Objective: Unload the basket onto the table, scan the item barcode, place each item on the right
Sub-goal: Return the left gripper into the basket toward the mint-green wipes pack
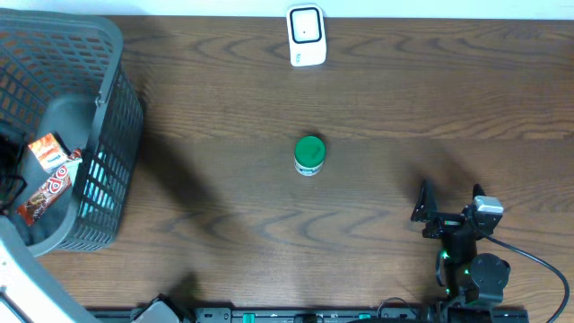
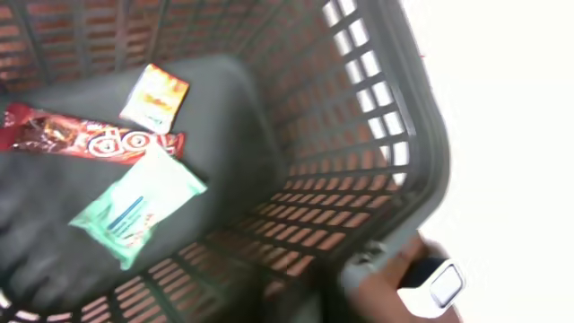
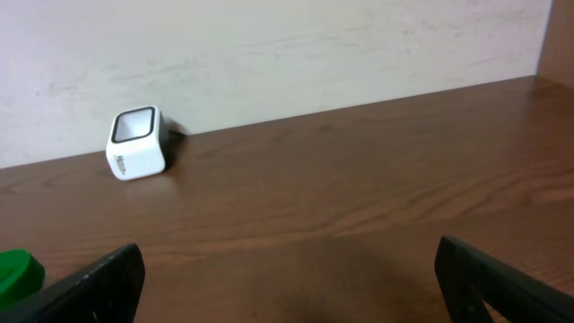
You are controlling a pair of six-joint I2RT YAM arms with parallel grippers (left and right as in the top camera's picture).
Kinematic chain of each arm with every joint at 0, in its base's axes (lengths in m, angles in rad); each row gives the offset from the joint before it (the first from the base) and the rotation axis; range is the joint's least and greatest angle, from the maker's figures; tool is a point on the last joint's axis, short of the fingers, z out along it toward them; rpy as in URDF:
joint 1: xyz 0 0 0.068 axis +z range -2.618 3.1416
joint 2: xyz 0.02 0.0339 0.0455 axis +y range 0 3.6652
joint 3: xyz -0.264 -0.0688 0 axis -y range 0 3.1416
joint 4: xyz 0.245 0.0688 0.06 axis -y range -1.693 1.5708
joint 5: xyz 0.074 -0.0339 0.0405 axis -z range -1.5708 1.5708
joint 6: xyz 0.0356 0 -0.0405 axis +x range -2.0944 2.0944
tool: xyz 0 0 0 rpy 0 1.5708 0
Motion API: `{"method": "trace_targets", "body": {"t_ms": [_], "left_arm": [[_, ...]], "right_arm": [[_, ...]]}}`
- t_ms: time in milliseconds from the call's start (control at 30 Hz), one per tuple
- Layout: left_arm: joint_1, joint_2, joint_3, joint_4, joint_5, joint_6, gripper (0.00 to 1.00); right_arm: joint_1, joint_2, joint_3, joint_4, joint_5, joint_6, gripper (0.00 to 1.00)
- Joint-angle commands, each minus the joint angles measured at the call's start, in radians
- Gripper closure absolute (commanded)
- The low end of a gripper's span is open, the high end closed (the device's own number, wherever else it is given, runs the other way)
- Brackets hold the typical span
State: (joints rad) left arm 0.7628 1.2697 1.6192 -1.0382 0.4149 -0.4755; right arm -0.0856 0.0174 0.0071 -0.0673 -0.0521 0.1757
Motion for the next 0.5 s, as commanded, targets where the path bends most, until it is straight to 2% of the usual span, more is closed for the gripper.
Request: {"method": "trace_targets", "body": {"t_ms": [0,33,167,333,467], "left_arm": [[-0.001,-0.011,-0.006,-0.003,-0.047,-0.008,0.39],[-0.001,0.009,-0.022,-0.016,-0.105,-0.008,0.24],[-0.001,0.085,-0.075,-0.027,-0.175,-0.001,0.11],[-0.001,0.239,-0.142,-0.027,-0.193,0.09,0.09],[-0.001,0.372,-0.188,-0.026,-0.253,0.102,0.09]], "right_arm": [[0.007,-0.004,-0.002,-0.004,0.002,0.01,0.01],[0.007,-0.004,-0.002,-0.004,0.002,0.01,0.01],[0.009,-0.004,-0.002,-0.004,0.002,0.01,0.01],[0.009,-0.004,-0.002,-0.004,0.002,0.01,0.01],[0.009,-0.004,-0.002,-0.004,0.002,0.01,0.01]]}}
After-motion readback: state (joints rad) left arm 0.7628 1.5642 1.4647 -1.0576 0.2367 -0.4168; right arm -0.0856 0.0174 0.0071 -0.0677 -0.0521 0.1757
